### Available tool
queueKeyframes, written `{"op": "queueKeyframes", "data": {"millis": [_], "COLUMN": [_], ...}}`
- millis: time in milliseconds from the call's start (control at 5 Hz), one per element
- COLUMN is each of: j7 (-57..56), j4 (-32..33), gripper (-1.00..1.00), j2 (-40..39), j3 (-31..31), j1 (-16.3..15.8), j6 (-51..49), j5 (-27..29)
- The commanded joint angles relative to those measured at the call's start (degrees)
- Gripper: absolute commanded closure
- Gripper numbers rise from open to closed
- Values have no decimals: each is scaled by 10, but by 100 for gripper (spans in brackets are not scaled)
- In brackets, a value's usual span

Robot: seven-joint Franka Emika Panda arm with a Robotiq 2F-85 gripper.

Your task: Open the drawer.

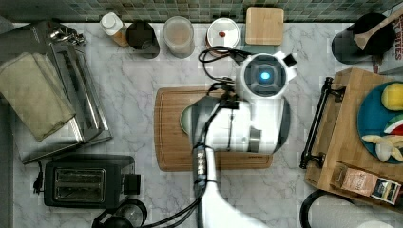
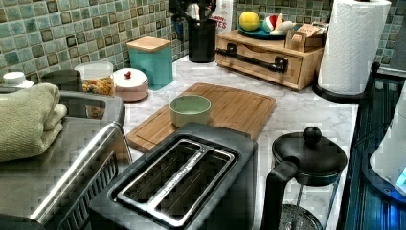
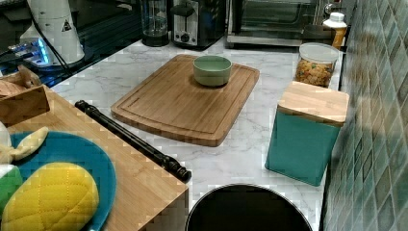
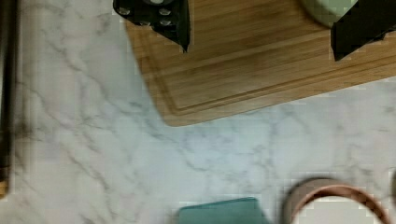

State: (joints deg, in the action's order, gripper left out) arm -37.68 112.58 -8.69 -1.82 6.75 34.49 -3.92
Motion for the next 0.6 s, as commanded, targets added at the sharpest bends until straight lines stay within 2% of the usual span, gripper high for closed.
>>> {"op": "queueKeyframes", "data": {"millis": [200, 600], "j7": [42, 15], "j4": [27, 20], "gripper": [-100, -100], "j2": [5, -19], "j3": [-90, -80], "j1": [69, 65], "j6": [85, 71], "j5": [-70, -91]}}
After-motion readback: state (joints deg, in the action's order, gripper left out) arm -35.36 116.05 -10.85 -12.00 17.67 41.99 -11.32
